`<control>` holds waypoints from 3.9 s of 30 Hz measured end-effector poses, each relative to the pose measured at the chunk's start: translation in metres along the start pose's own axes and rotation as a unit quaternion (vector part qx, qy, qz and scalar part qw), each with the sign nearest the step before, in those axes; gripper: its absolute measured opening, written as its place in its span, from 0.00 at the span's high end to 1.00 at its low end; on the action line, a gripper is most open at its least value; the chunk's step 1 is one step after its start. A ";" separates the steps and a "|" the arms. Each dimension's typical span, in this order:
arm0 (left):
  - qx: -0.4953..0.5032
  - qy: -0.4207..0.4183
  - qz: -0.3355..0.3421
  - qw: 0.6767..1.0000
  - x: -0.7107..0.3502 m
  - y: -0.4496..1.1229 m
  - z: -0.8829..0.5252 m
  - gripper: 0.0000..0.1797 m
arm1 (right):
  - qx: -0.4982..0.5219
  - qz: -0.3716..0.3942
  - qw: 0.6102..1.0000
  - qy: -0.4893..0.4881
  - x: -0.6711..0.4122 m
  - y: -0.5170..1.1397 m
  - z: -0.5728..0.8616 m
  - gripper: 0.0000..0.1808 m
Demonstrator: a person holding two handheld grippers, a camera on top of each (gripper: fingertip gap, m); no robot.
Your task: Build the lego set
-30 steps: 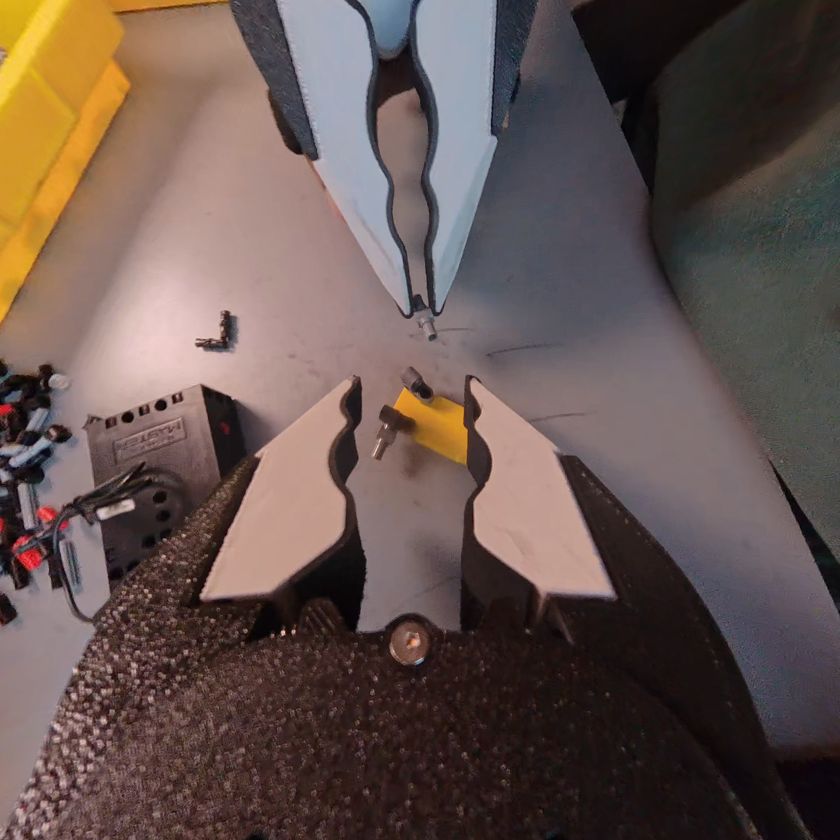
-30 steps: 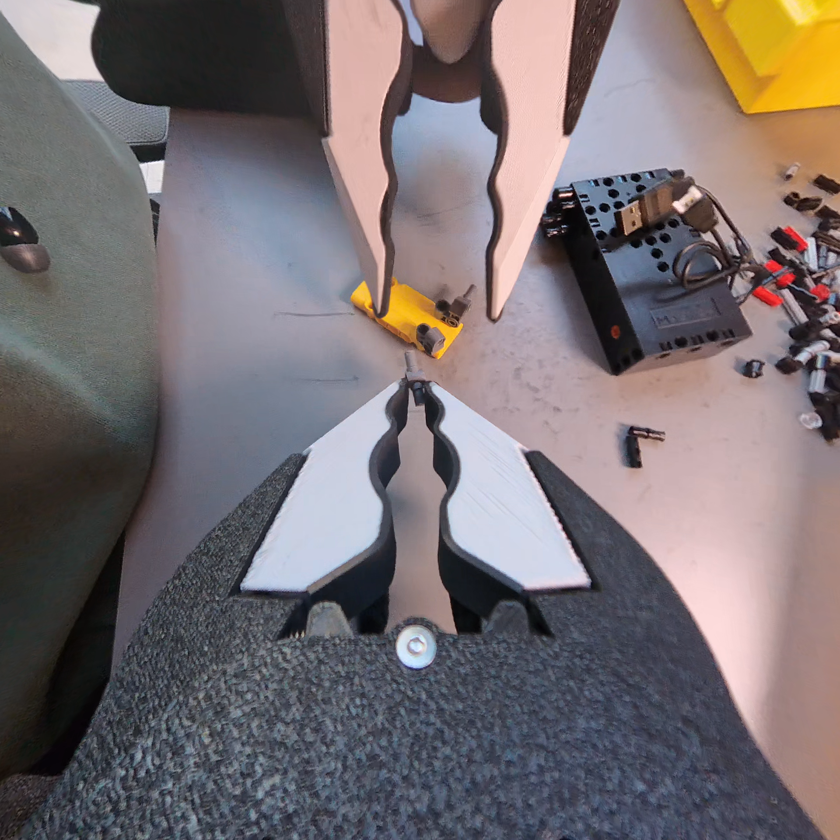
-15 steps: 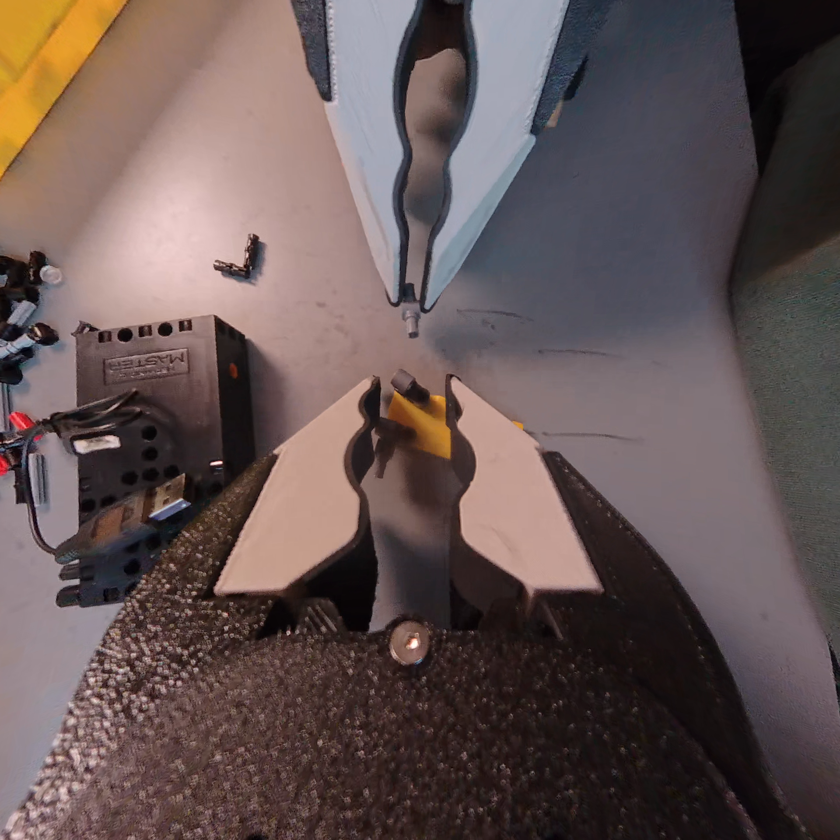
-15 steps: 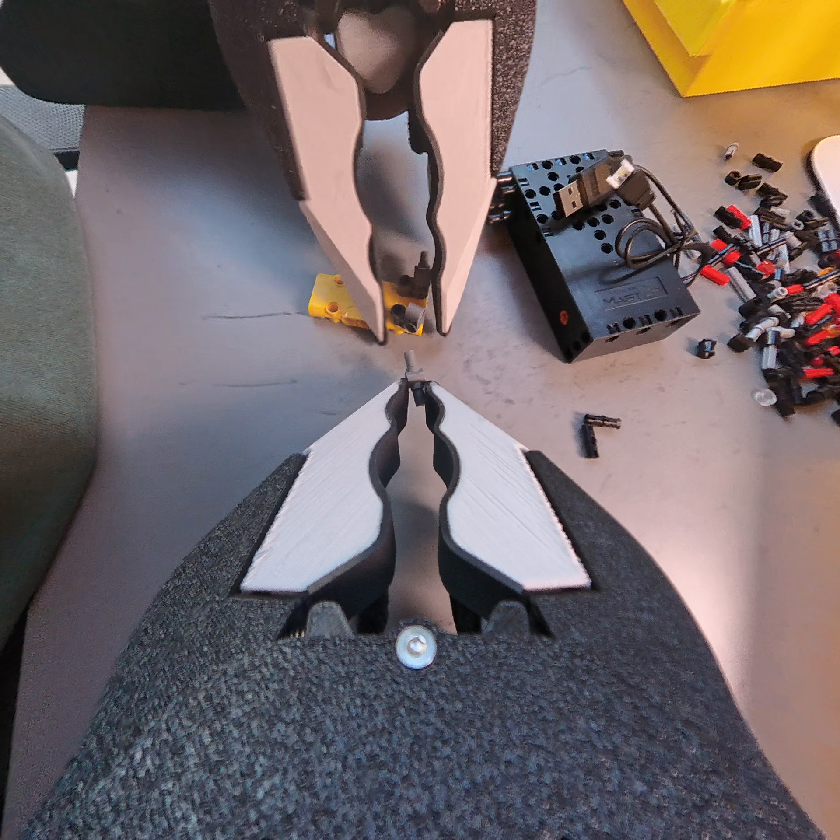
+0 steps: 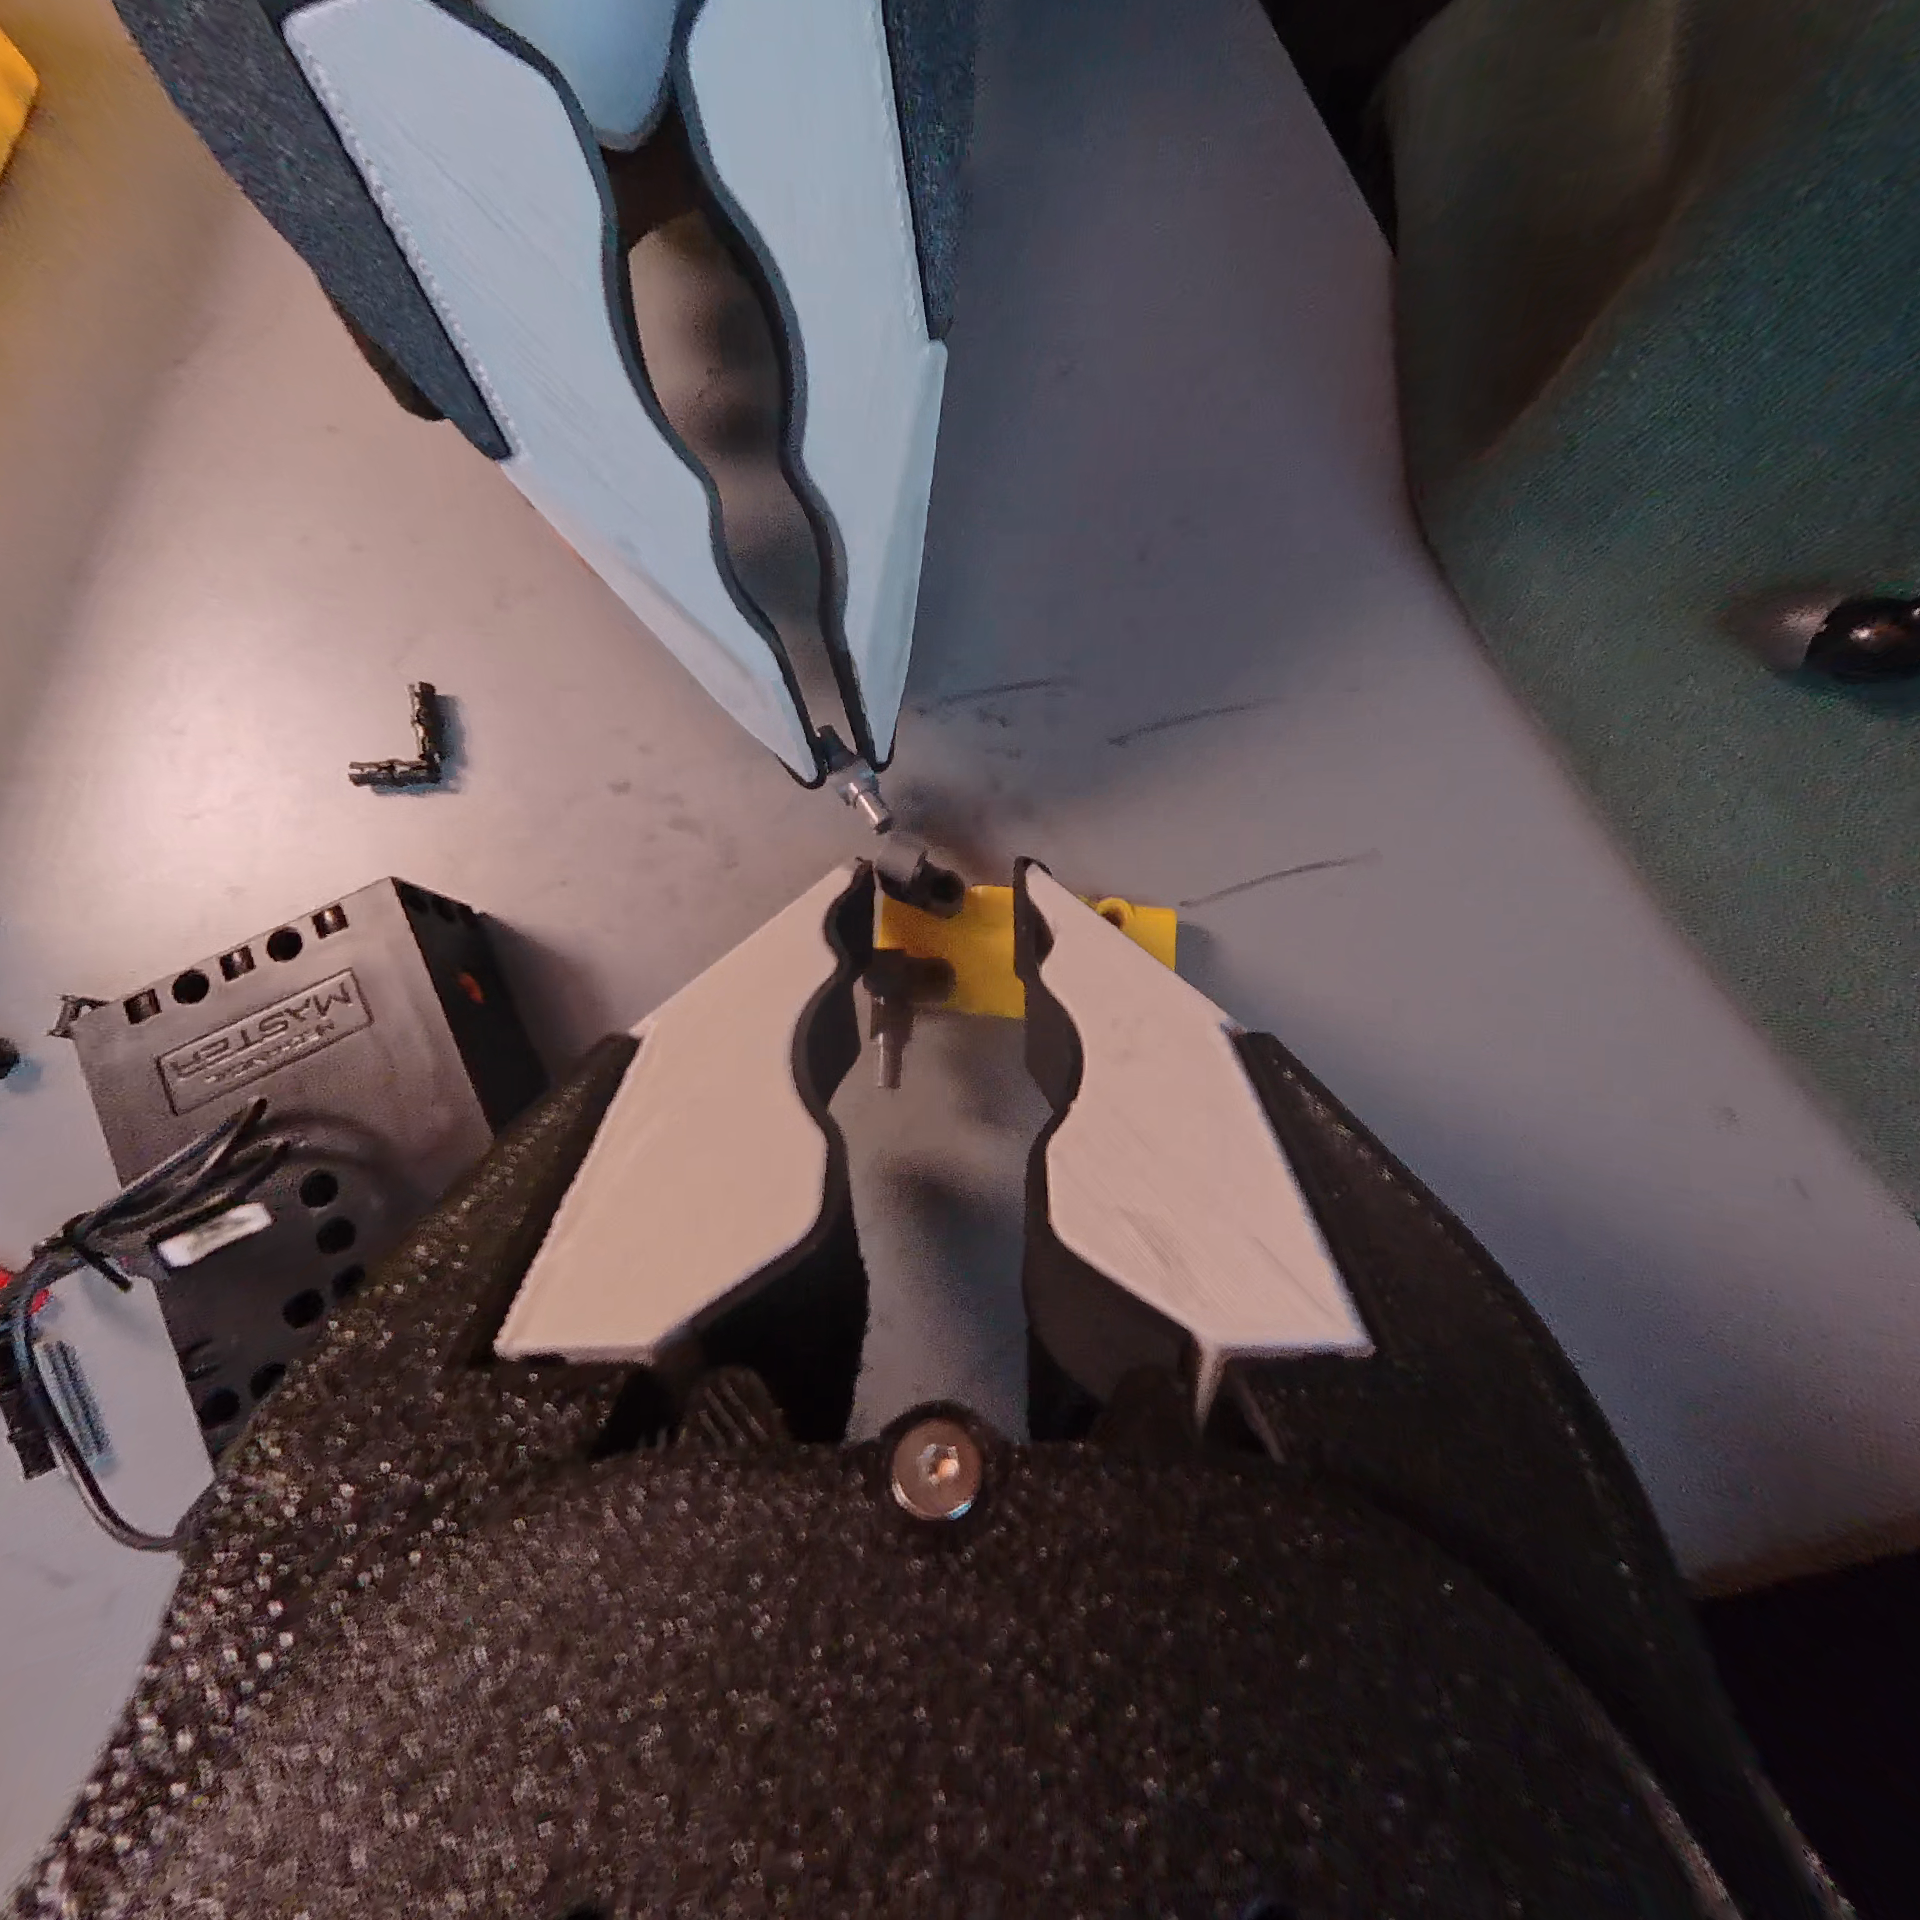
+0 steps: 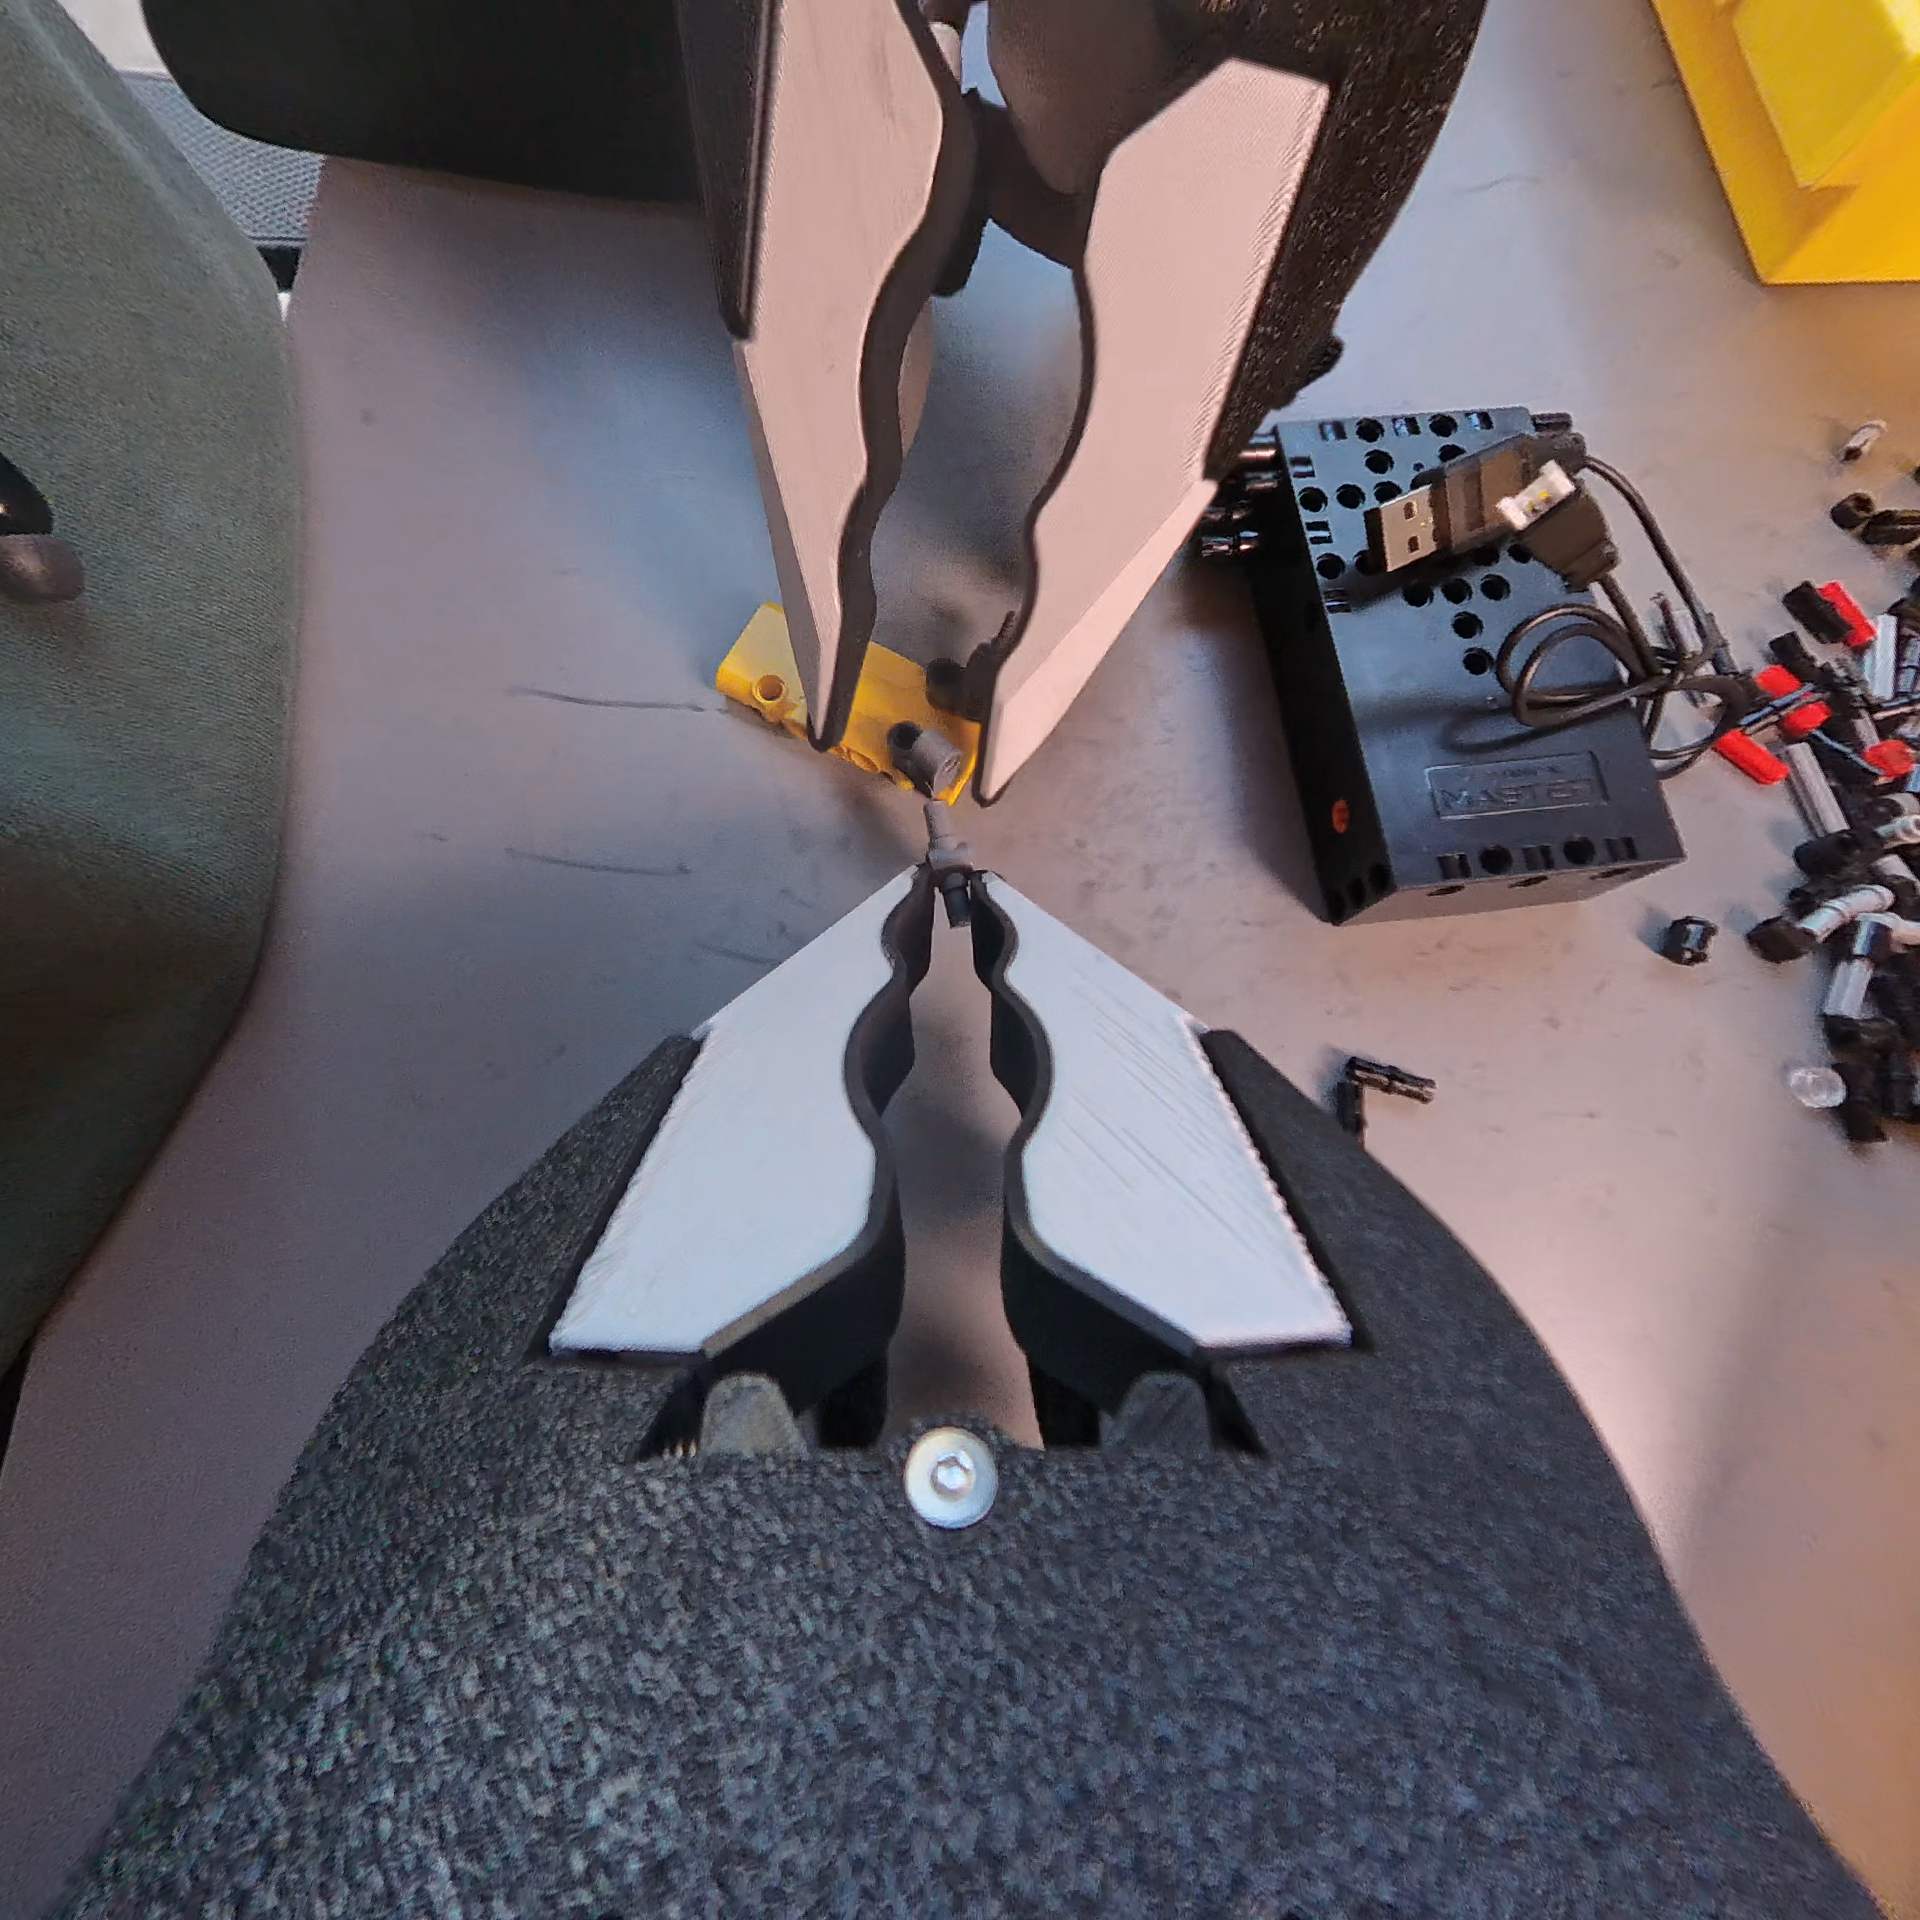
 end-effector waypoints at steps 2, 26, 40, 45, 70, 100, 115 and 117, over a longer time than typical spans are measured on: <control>-0.002 -0.010 0.006 1.000 -0.001 0.002 -0.002 0.89 | 0.002 -0.003 1.000 0.009 0.002 0.000 0.000 0.97; -0.137 -0.100 0.110 0.979 -0.026 -0.018 -0.004 0.97 | 0.040 0.089 0.995 0.004 -0.014 -0.022 0.009 0.97; -0.099 -0.071 0.282 0.952 -0.041 -0.042 0.006 0.97 | 0.020 0.260 0.965 0.011 -0.031 -0.048 0.005 0.97; -0.117 -0.085 0.292 0.945 -0.037 -0.050 0.002 0.97 | 0.036 0.259 0.965 0.015 -0.028 -0.049 0.011 0.97; -0.115 -0.062 0.281 0.951 -0.038 -0.049 0.005 0.98 | 0.033 0.288 0.957 0.018 -0.031 -0.048 0.009 0.97; -0.045 -0.098 0.048 0.993 0.002 0.002 -0.017 0.92 | 0.040 0.176 0.983 0.015 0.001 -0.036 0.020 0.97; -0.121 -0.100 0.222 0.962 -0.025 -0.029 -0.011 0.92 | 0.049 0.231 0.970 0.051 -0.010 -0.041 0.019 0.97; -0.123 -0.102 0.220 0.962 -0.025 -0.029 -0.011 0.92 | 0.049 0.228 0.971 0.049 -0.009 -0.040 0.019 0.97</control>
Point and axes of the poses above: each gripper's, where its closed fingertips meet, y out along the fingers, x out of its underside, z = x × y across the jaws, the point moved 7 cm from there along -y, back along the fingers, and after that the axes turned 6 degrees about x, right-handed, at the moved point
